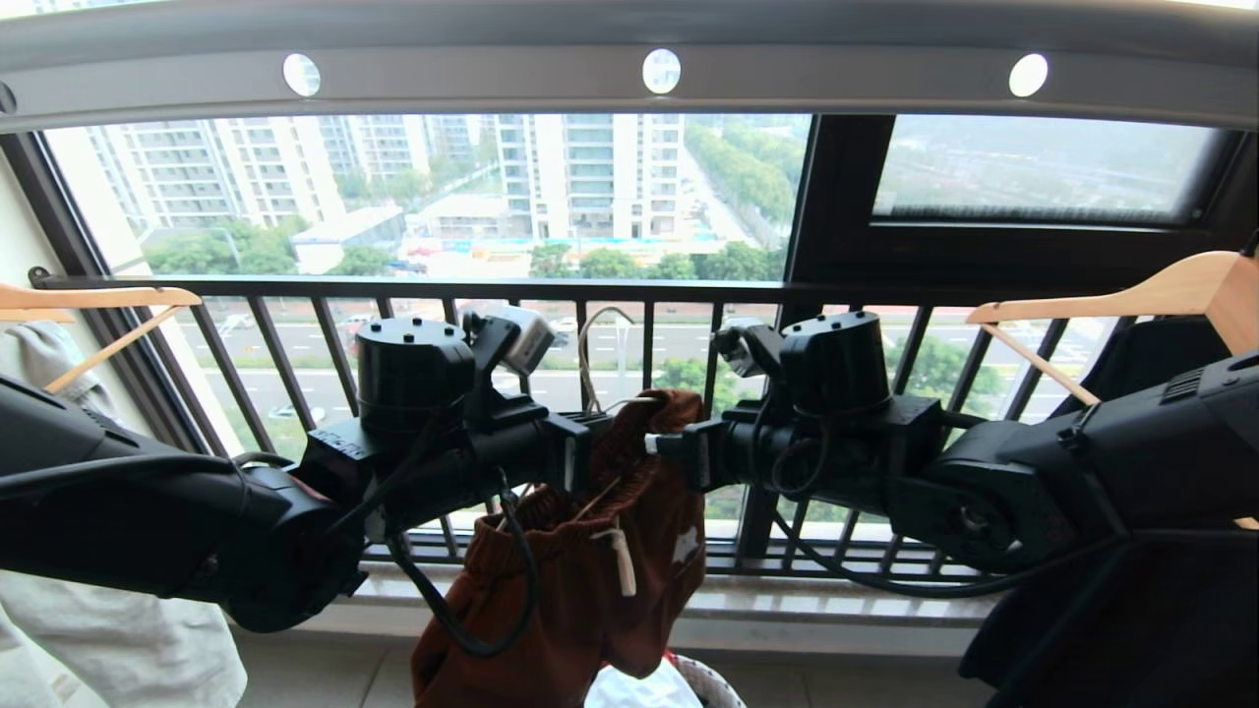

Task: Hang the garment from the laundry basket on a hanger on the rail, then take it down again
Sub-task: Take the clothes off the clothes rack

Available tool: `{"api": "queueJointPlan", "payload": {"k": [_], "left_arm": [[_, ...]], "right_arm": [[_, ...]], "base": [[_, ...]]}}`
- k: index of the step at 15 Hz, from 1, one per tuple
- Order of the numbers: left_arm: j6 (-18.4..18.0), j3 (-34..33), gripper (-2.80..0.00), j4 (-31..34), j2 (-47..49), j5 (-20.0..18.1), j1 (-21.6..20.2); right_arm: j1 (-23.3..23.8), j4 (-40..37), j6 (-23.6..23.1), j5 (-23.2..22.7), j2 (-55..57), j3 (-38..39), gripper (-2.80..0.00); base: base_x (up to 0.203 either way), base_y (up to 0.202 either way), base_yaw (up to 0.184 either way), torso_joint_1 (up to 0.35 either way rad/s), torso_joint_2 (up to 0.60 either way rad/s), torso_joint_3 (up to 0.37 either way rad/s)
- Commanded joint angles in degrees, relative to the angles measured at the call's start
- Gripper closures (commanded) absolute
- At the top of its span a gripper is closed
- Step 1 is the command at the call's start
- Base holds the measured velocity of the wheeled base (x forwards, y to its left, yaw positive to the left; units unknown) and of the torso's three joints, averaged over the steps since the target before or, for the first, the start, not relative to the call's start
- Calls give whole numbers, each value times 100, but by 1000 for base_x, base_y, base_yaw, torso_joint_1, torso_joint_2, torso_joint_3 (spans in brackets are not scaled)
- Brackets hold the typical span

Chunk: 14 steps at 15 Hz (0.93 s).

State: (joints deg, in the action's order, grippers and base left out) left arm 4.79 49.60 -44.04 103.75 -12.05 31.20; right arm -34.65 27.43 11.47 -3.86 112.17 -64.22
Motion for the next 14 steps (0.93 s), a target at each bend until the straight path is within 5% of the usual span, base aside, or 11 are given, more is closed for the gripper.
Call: {"api": "queueJointPlan", "payload": {"k": [1, 5, 11, 12, 14], "left_arm": [[5, -3, 0, -25, -22, -8, 1], [6, -10, 0, -25, -98, -6, 1], [5, -21, 0, -24, -194, -8, 1], [9, -21, 0, -25, -214, -8, 1], [5, -21, 0, -25, -224, -8, 1]], "right_arm": [[-182, 16, 4, 460, 332, -150, -280], [-195, 32, 14, 1093, 643, -412, -280], [-151, 764, -36, 1432, 934, -469, -280], [-147, 756, -70, 1432, 970, -469, 0], [-107, 764, -102, 1432, 977, -474, 0]], "base": [[0, 0, 0, 0, 0, 0], [0, 0, 0, 0, 0, 0], [0, 0, 0, 0, 0, 0], [0, 0, 0, 0, 0, 0], [0, 0, 0, 0, 0, 0]]}}
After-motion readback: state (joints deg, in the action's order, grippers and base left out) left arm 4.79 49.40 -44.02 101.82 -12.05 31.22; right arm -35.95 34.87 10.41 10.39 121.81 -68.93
